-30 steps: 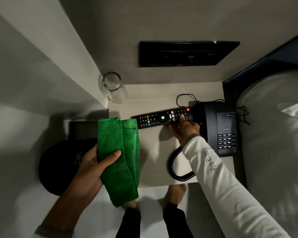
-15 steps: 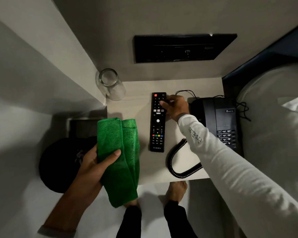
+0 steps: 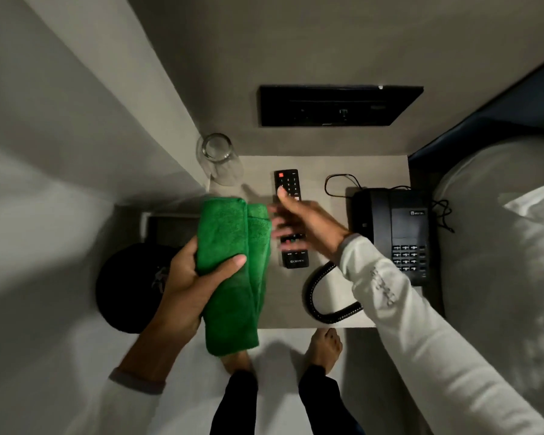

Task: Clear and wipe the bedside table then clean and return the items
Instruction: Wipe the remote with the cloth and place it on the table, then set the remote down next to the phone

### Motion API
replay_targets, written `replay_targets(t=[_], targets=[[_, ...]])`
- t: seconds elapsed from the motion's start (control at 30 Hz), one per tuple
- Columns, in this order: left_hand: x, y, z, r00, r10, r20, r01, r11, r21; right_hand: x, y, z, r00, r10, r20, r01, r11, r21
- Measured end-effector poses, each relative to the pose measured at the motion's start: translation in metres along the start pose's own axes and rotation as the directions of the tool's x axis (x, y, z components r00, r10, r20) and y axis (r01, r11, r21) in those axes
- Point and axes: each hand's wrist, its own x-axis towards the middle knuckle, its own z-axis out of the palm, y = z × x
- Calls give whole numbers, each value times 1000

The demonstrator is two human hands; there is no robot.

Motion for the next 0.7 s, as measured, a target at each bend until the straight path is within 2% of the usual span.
replay_targets(t=[0.03, 0.1, 0.23, 0.37, 0.43, 0.57, 0.63, 0.7], targets=[[-4, 6, 5, 1000, 23, -11, -22, 999, 24, -15, -3, 7, 990, 45, 135, -45, 999, 2], [-19, 20, 12, 997, 66, -36, -64, 996, 58, -44, -16, 24, 969, 10, 247, -2, 999, -34], [-78, 51, 4, 994, 85, -75, -82, 996, 41, -96, -63, 68, 968, -138, 212, 179, 966, -189], [-148, 70, -41, 998, -21, 63, 19, 1000, 21, -133, -100, 113, 960, -146, 239, 210, 940, -268], [-192, 76, -85, 997, -71, 33, 71, 997, -10, -154, -110, 152, 947, -158, 279, 232, 939, -256], [-280, 68, -174, 976, -141, -169, 103, 971, -218, -188, -99, 245, 905, -107, 412, 202, 960, -194], [-322, 57, -216, 932, -140, -335, 77, 978, -194, -199, -79, 299, 885, -65, 460, 176, 964, -201], [-361, 41, -257, 843, -111, -526, 58, 992, -115, -213, -51, 354, 870, -17, 493, 144, 965, -221]])
